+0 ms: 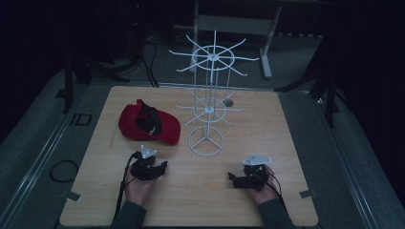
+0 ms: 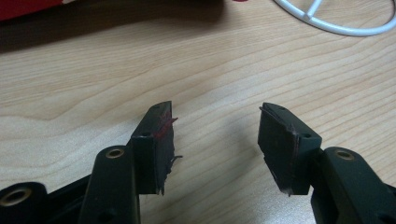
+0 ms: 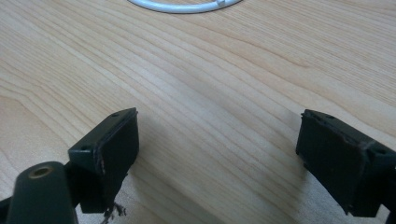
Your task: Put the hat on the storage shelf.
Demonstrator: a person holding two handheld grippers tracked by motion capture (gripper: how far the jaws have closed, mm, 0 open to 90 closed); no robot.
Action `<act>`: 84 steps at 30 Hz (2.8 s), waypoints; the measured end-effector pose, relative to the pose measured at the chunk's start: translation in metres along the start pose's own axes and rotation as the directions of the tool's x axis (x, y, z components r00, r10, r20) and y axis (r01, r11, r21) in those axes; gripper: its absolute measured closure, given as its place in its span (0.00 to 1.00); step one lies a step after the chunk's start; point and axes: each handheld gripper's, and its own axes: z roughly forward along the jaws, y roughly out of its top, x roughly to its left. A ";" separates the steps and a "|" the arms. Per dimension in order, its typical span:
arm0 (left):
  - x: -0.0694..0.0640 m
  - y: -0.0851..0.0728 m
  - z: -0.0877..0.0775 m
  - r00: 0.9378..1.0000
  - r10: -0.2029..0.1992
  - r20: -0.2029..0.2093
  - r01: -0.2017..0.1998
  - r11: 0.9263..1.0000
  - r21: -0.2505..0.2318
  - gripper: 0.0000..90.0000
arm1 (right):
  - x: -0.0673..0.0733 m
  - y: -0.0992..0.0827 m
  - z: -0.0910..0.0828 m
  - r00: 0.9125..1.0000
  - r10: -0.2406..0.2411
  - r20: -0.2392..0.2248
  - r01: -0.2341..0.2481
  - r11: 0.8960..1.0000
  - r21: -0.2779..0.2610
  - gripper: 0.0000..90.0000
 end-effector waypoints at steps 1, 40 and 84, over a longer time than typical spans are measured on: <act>0.000 0.000 0.000 1.000 0.003 -0.002 -0.003 1.000 -0.002 0.50 | 0.000 0.000 0.000 1.000 0.001 0.000 -0.001 1.000 0.001 0.15; -0.001 0.046 0.006 0.995 -0.103 0.007 0.103 0.993 -0.054 0.52 | 0.000 0.000 0.000 1.000 0.004 0.000 -0.004 1.000 0.000 0.15; 0.055 0.058 0.029 0.942 -0.333 -0.033 0.332 0.943 -0.040 0.58 | 0.000 0.000 0.000 1.000 0.005 0.000 -0.005 1.000 0.001 0.14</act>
